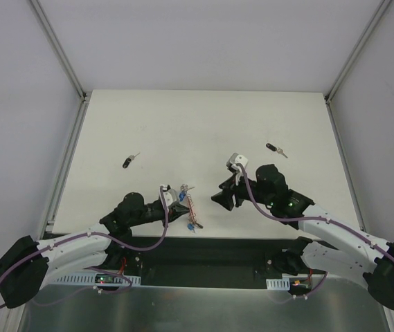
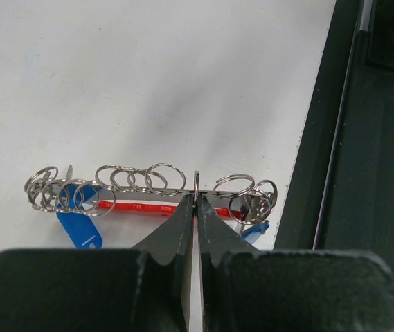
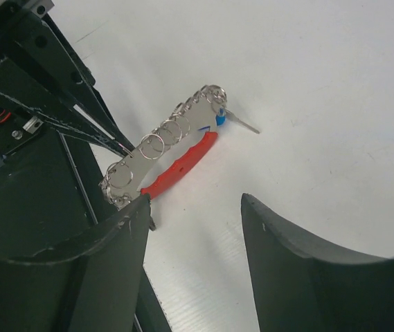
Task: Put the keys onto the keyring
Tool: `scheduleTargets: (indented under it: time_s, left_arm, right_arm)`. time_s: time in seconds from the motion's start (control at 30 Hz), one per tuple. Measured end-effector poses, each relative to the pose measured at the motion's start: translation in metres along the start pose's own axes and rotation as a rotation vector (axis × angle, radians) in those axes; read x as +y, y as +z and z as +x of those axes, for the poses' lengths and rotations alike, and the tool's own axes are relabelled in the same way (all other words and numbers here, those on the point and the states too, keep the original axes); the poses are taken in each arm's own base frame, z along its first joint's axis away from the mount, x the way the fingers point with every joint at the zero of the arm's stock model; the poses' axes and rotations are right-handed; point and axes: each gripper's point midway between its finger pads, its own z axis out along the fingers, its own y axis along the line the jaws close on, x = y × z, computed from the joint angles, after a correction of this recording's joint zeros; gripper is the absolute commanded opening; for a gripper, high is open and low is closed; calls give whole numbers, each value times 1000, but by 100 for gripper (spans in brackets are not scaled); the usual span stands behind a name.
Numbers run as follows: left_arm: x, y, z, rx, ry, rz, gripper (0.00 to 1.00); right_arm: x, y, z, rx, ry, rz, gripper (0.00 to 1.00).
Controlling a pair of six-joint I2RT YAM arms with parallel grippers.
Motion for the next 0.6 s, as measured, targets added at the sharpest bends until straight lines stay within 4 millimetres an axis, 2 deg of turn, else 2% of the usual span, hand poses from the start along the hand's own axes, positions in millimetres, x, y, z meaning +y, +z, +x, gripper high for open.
scheduleTargets:
  time_s: [0.1, 0.17, 0.3, 0.33, 0.43, 0.6]
  left_arm:
    - [1, -2, -1, -27, -21, 12, 0]
    - [0, -3, -2, -38, -26, 22, 0]
    - [2, -4, -4, -66, -32, 31, 0]
    - [3, -5, -4, -71, -37, 31, 0]
    - [7, -5, -3, -76, -43, 29, 0]
    - [11, -4, -1, -80, -52, 45, 0]
  right_arm:
    - [-4, -1, 3, 12, -6, 21, 59]
    - [-7, -1, 5, 20, -6, 39, 76]
    - [-20, -5, 1, 37, 2, 103, 94]
    - [-28, -7, -3, 38, 11, 138, 98]
    - [-52, -15, -12, 34, 47, 233, 96]
    - [-110, -43, -15, 30, 162, 471, 96]
